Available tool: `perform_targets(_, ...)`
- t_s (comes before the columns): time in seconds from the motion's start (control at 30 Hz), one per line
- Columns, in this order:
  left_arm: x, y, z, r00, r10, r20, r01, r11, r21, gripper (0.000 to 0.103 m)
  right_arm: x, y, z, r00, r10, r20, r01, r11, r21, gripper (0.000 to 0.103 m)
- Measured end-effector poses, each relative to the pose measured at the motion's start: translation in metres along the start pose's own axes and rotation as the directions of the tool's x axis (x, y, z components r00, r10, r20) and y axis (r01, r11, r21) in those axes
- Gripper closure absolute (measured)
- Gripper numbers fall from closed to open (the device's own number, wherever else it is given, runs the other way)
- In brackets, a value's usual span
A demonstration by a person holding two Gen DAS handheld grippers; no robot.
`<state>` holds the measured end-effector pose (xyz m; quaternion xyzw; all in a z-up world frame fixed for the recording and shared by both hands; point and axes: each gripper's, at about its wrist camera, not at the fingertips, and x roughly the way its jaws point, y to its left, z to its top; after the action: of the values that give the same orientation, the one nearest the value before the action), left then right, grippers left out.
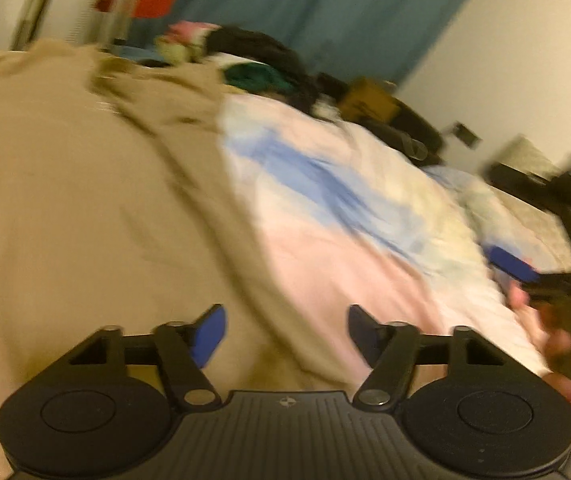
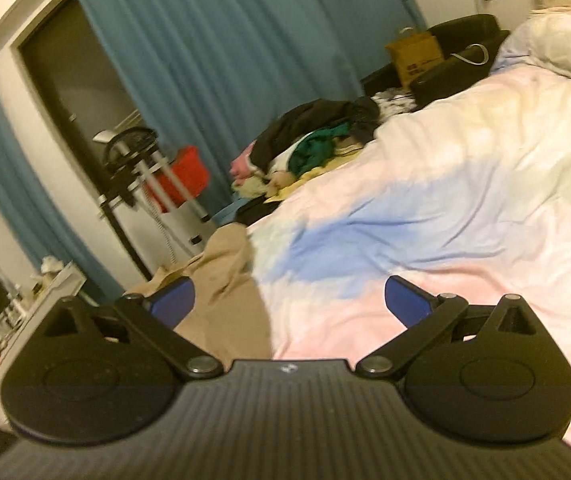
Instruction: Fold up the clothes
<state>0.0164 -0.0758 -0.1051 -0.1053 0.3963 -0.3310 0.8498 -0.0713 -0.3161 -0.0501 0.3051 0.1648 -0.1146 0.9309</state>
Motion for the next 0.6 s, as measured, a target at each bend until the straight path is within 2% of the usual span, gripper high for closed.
perform_targets(0.1, 0.023, -0.033, -0.022, 0.998, -0.020, -0.058, 0.026, 0.994, 0.106, 0.045, 0.003, -0.014, 0.003, 1.000, -0.006, 0.003, 0.005, 0.999, 0.046, 0.000)
perform_targets(0.17, 0.036, -0.051, -0.038, 0.995, -0.008, -0.095, 0.026, 0.981, 0.191, 0.045, 0.004, -0.020, 0.003, 1.000, 0.000, -0.005, 0.000, 0.998, 0.062, 0.000)
perform_targets(0.27, 0.056, -0.070, -0.061, 0.989, 0.032, -0.142, 0.015, 0.949, 0.315, 0.042, 0.008, -0.024, 0.001, 1.000, 0.007, -0.021, -0.005, 0.997, 0.072, 0.000)
perform_targets(0.33, 0.070, -0.076, -0.075, 0.986, 0.074, -0.150, -0.009, 0.918, 0.396, 0.043, 0.011, -0.024, 0.000, 0.999, 0.013, -0.035, -0.010, 0.997, 0.072, 0.000)
perform_targets(0.4, 0.082, -0.076, -0.086, 0.981, 0.132, -0.143, -0.053, 0.886, 0.460, 0.070, 0.015, -0.023, -0.001, 0.998, 0.020, -0.053, -0.016, 0.998, 0.068, 0.000)
perform_targets(0.43, 0.082, -0.074, -0.089, 0.978, 0.156, -0.135, -0.074, 0.876, 0.477, 0.090, 0.016, -0.023, -0.001, 0.998, 0.023, -0.060, -0.019, 0.998, 0.067, 0.000)
perform_targets(0.47, 0.078, -0.070, -0.088, 0.980, 0.153, -0.127, -0.077, 0.880, 0.469, 0.095, 0.015, -0.024, -0.002, 0.998, 0.023, -0.065, -0.019, 0.998, 0.065, 0.000)
perform_targets(0.6, 0.042, -0.056, -0.068, 0.995, 0.070, -0.075, -0.041, 0.939, 0.342, 0.097, 0.015, -0.026, -0.002, 0.997, 0.021, -0.070, -0.015, 0.996, 0.083, 0.000)
